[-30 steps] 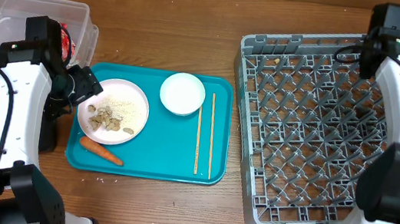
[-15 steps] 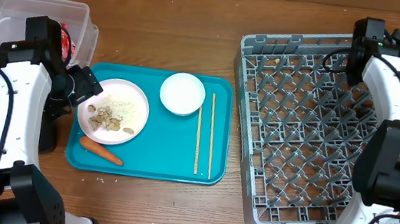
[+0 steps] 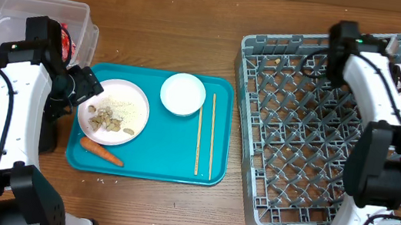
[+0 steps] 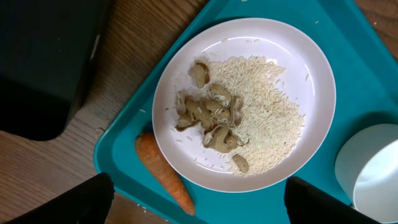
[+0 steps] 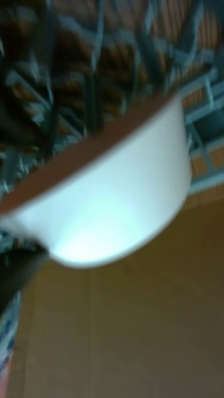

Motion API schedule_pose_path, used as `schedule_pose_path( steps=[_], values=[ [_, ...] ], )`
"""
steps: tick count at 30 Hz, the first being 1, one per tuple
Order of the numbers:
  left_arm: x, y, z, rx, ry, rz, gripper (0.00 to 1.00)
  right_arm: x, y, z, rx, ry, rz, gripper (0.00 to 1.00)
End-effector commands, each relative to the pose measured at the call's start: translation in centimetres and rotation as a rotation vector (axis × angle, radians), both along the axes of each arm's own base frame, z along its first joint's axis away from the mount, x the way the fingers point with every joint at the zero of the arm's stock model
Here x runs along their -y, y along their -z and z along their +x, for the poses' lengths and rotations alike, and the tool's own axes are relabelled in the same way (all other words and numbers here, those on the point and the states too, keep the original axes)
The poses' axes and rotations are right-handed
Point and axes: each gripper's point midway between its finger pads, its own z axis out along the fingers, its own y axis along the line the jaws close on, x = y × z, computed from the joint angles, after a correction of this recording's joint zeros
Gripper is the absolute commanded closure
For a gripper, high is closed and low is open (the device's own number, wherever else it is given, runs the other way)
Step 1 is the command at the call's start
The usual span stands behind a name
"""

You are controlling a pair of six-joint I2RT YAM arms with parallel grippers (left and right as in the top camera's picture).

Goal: Sort waste into correct bins and load items into the dishwasher
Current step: 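Place the pink bowl upright in the rack's far right corner, release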

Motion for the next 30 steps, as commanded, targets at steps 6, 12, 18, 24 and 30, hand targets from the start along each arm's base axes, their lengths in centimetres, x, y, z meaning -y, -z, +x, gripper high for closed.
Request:
schedule_pose_path(
  steps=[6,12,18,24,30],
  values=[
    [0.1,-0.8,0.3,0.034,-0.003,-0.004,0.1,-6.3,-0.4,1.9,0.117,-0.1,0.191,0.0],
    [0.1,-0.8,0.3,0.034,-0.002,-0.004,0.1,-10.4,-5.0,4.1,0.316,-0.189,0.506,0.0],
    [0.2,-0.8,0.3,0.035,-0.002,-0.009,0.1,-13.8,-10.0,5.1,0.436,-0.308,0.717,0.0],
    [0.2,-0.8,0.2,0.034,-0.001,-0.012,0.1,-21.2,-9.8,5.1,0.353,-0.507,1.105,0.09],
    [0.4,-0.8,0.3,0.036,0.001,-0.024,0.1,-30.9,-10.5,3.0,0.228,-0.785,1.449,0.12]
  ],
)
